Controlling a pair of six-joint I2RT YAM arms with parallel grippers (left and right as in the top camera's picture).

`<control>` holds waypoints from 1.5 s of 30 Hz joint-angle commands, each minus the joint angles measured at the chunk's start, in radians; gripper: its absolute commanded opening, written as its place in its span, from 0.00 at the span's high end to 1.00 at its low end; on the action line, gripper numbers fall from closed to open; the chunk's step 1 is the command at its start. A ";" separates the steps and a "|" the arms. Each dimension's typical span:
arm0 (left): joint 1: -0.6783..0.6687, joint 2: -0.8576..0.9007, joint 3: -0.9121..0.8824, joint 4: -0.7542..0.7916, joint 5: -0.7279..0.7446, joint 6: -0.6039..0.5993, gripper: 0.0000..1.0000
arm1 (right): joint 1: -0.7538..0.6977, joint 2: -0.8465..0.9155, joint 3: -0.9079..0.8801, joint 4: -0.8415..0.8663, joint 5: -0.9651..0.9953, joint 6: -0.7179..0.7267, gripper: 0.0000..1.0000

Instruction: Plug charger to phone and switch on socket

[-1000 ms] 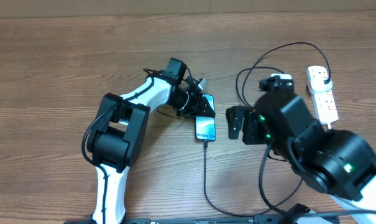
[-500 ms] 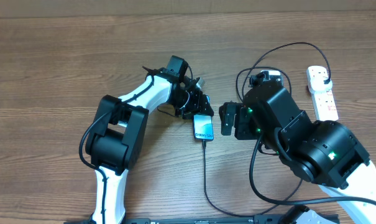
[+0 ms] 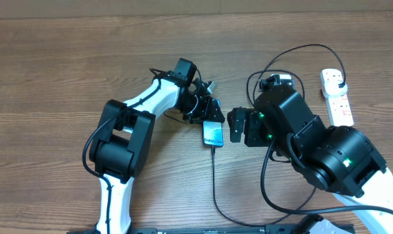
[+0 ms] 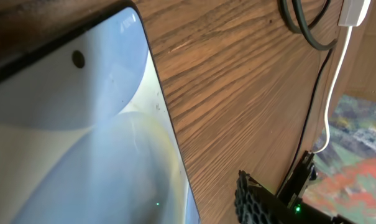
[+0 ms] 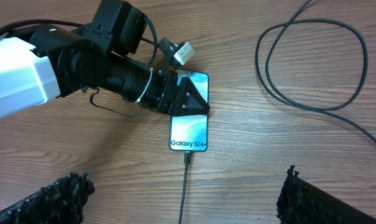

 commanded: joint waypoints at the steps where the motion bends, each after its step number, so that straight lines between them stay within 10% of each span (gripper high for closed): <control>1: -0.013 0.077 -0.043 -0.019 -0.246 -0.071 0.43 | -0.002 -0.003 -0.005 0.005 -0.005 0.004 0.00; 14: -0.013 0.077 -0.040 -0.088 -0.406 -0.311 0.43 | -0.002 -0.003 -0.005 0.006 -0.004 0.004 0.00; 33: -0.040 0.077 -0.016 -0.049 -0.261 -0.024 0.15 | -0.002 -0.003 -0.005 0.010 -0.004 0.004 0.00; 45: -0.039 0.077 -0.016 -0.046 -0.309 -0.133 0.05 | -0.002 0.050 -0.005 0.013 -0.004 0.004 0.00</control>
